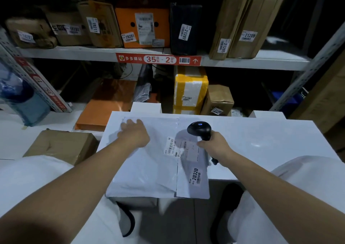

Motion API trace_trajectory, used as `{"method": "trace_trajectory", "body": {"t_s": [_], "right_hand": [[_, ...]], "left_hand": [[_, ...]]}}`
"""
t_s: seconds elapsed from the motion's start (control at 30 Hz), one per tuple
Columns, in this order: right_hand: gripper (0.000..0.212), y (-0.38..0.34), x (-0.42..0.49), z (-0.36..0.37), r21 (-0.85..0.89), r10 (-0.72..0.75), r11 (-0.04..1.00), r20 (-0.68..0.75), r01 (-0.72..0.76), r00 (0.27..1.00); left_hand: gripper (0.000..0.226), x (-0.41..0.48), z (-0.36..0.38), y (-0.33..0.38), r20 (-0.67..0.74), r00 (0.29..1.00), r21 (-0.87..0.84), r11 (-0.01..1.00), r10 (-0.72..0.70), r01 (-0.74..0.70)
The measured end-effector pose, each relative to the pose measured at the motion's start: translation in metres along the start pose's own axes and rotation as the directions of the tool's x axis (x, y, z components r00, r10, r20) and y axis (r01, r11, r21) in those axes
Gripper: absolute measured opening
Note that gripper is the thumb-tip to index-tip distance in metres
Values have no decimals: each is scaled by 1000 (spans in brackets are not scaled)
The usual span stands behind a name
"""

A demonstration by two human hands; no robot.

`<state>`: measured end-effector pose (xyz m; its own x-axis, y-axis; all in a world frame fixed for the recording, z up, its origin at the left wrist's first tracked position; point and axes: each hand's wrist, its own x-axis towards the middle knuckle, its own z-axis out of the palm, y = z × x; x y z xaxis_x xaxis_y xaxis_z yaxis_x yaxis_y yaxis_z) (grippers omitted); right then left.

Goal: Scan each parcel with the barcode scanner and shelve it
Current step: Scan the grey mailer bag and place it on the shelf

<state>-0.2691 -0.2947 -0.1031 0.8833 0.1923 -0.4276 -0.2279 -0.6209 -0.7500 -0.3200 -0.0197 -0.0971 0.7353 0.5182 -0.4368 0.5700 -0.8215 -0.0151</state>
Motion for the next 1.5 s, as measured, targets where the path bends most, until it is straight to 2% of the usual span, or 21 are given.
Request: {"method": "trace_trajectory", "body": {"t_s": [0.07,0.13,0.17,0.23,0.33,0.4,0.43,0.5,0.53,0.6,0.63,0.77,0.83,0.97,1.23,1.5], "right_hand": [[17,1,1,4,57,51,997,52,-54,997],[18,-1,2,9,131,74,988,94,-86,993],[19,-2,2,11,160,76,983,109,-93,991],[21,-6,2,13,184,73,978,135,-97,988],[25,-5,5,13,176,90,977,160,-119,983],[28,-4,4,9,157,134,974,181,-163,974],[28,-4,2,5,142,156,972,195,-185,968],[25,-4,-4,-4,59,216,969,255,-238,942],[23,-5,-8,-8,-9,253,965,305,-262,918],[21,-6,-16,-14,-129,281,959,369,-251,886],[20,-7,-20,-15,-152,265,963,364,-223,893],[12,-14,-26,-13,-67,142,990,294,-128,945],[8,-20,-30,-10,3,115,992,307,-122,945],[10,-29,-40,3,13,97,994,377,-110,921],[6,-39,-50,18,58,91,991,357,-120,930],[12,-39,-62,13,90,133,982,312,-169,941]], "left_hand": [[56,-2,0,-18,74,992,-19,994,-102,103],[20,-3,-2,-27,188,980,-16,997,-66,70],[13,-1,0,-27,242,967,-30,996,-76,85],[8,-5,-1,-25,223,973,-102,991,-63,88],[19,-8,0,-20,217,974,-247,962,-59,113],[14,-6,-4,-19,227,971,-386,909,-73,158],[22,-2,-6,-20,189,980,-479,865,-66,151],[71,14,-9,-20,117,993,-645,760,-4,79],[81,17,-13,-17,95,995,-732,680,39,43],[81,19,-19,-9,46,991,-835,550,127,-32],[78,19,-20,-5,15,987,-844,531,161,-74],[59,18,-12,1,-72,985,-750,643,157,-158],[51,16,-8,-3,-81,984,-684,709,157,-169],[44,15,-8,-18,-124,982,-583,791,143,-189],[40,6,-12,-55,-155,988,-582,806,26,-113],[44,-16,-17,-72,-158,987,-546,833,-1,-86]]}}
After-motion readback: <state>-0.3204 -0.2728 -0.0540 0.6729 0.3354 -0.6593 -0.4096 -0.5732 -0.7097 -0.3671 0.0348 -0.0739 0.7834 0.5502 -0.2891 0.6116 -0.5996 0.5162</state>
